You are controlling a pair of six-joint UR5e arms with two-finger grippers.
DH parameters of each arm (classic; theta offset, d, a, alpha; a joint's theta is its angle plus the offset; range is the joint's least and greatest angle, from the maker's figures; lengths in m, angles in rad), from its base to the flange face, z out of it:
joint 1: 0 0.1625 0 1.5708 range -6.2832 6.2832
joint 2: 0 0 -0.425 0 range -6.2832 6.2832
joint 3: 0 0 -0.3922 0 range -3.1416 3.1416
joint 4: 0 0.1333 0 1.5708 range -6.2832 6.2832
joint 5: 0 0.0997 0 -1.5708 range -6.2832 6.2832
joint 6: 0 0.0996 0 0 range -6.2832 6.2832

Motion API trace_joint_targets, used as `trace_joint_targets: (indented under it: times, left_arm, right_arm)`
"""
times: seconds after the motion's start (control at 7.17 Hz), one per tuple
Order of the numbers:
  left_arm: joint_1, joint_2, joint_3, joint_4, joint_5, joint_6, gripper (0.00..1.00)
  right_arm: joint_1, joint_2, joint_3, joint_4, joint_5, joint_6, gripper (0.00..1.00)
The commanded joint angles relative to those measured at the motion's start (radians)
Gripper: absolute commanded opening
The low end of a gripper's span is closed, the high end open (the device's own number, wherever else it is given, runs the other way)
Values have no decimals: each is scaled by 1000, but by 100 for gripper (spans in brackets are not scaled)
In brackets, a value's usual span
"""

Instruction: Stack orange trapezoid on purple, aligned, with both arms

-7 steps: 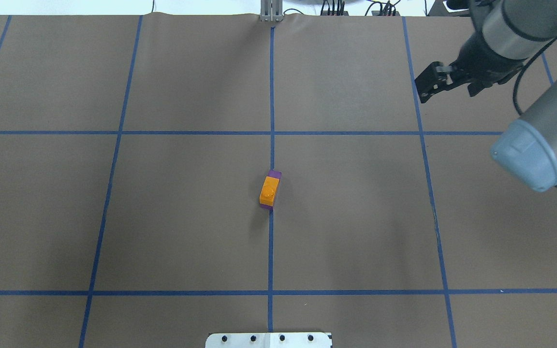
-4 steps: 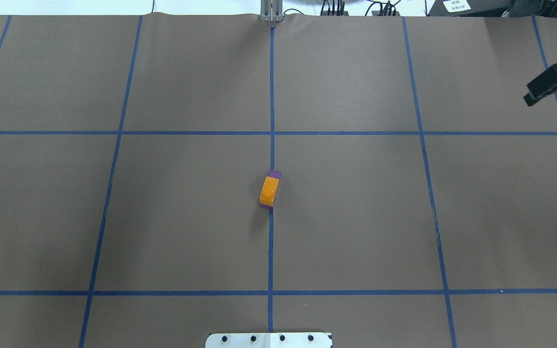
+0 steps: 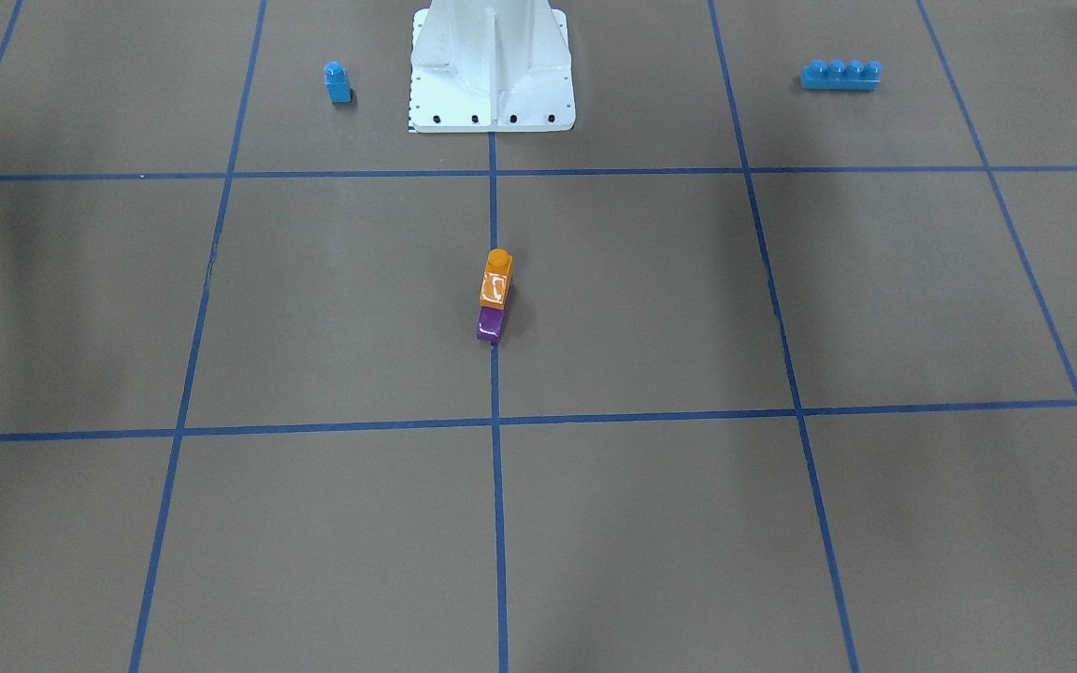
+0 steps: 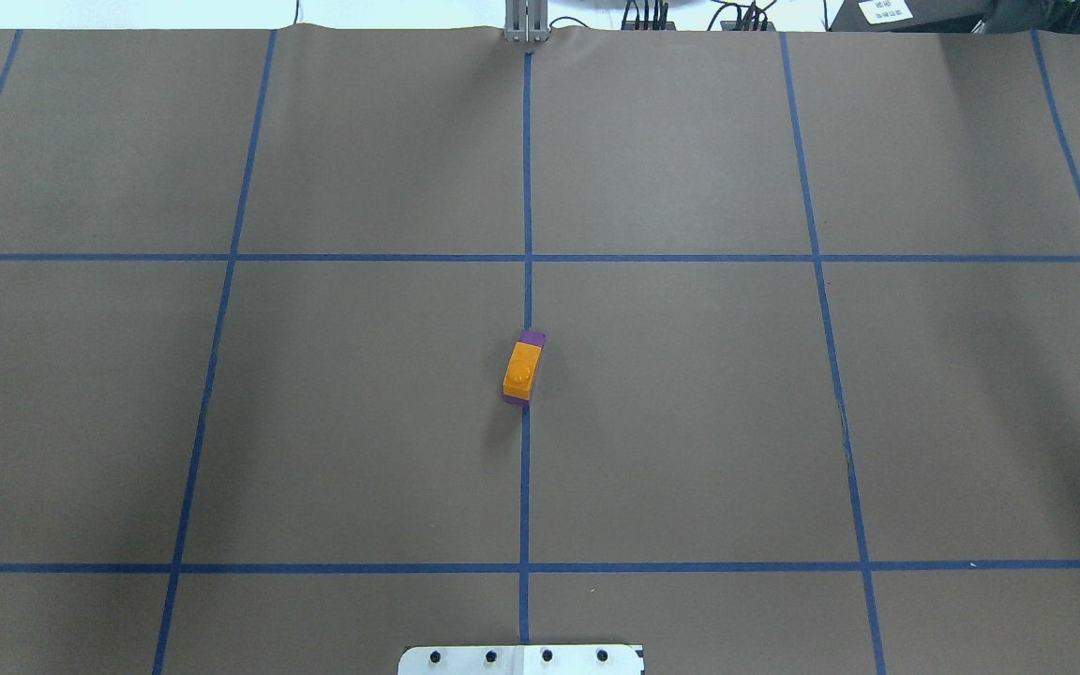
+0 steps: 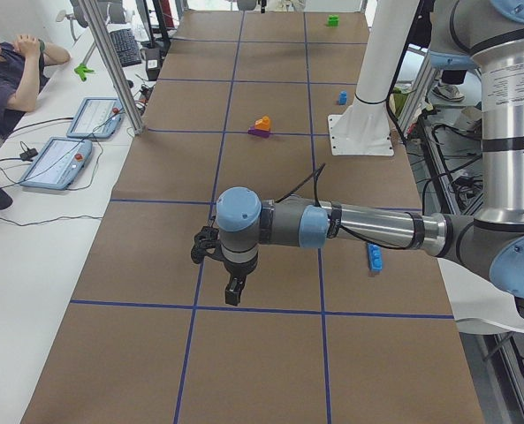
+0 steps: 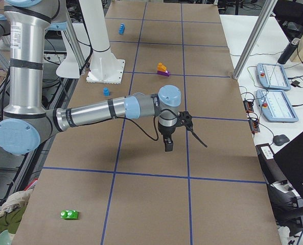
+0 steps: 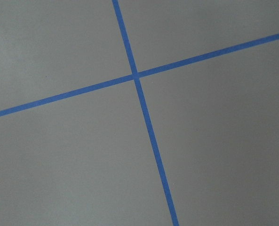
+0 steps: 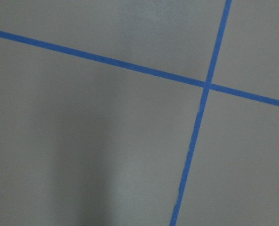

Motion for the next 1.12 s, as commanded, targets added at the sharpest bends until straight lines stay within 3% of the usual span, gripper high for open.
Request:
trace_joint_targets:
  times: [0.0, 0.98]
  left_arm:
    - [-1, 5, -6, -1, -1, -8, 100]
    - [-1, 17, -14, -1, 10, -7, 100]
  right_arm:
    - [23, -74, -21, 70, 1, -1, 100]
    - [34, -75, -19, 71, -1, 2, 100]
